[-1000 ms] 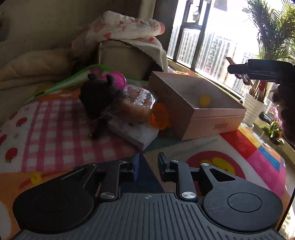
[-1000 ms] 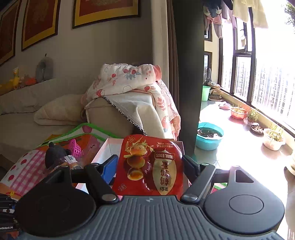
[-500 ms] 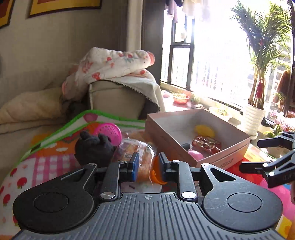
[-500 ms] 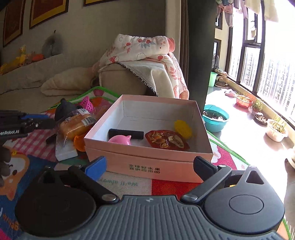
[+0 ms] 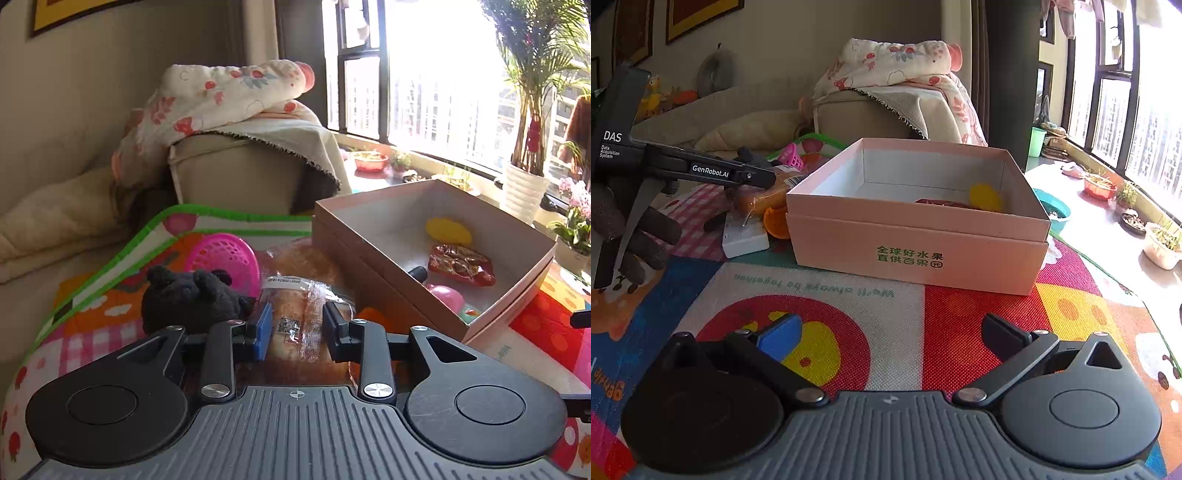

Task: Organize objects
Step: 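Grasp the bagged bread roll with the left gripper, then grasp the white plastic case with the right gripper while the left holds the bread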

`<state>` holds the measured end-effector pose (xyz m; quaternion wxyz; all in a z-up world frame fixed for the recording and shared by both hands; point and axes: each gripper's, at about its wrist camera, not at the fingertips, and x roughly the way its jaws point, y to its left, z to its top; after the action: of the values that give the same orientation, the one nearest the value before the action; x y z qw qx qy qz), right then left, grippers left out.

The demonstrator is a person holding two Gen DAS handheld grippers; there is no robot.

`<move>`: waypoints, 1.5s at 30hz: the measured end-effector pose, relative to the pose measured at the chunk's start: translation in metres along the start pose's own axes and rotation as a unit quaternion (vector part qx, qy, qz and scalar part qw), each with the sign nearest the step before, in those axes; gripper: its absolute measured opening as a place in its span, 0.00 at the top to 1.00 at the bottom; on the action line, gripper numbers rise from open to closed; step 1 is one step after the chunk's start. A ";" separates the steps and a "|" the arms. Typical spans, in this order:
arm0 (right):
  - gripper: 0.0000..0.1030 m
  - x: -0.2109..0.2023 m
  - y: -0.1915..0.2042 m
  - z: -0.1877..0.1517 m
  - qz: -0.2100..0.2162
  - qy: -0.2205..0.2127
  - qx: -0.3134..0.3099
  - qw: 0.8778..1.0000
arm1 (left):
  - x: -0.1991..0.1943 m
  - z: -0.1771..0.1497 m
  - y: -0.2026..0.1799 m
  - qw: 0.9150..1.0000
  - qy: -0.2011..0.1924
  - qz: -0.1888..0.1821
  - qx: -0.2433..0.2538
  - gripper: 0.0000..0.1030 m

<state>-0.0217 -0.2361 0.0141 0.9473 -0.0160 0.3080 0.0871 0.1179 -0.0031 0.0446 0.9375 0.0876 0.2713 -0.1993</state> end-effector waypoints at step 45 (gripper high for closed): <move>0.00 0.008 0.080 0.033 0.068 0.003 -0.100 0.993 | -0.129 -0.096 0.072 0.961 -0.028 0.019 -0.275 0.47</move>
<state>-0.0097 -0.1531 0.0380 0.9319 -0.0898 0.3007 0.1819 0.0028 0.1304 0.0385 0.9363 -0.1745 0.2873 -0.1013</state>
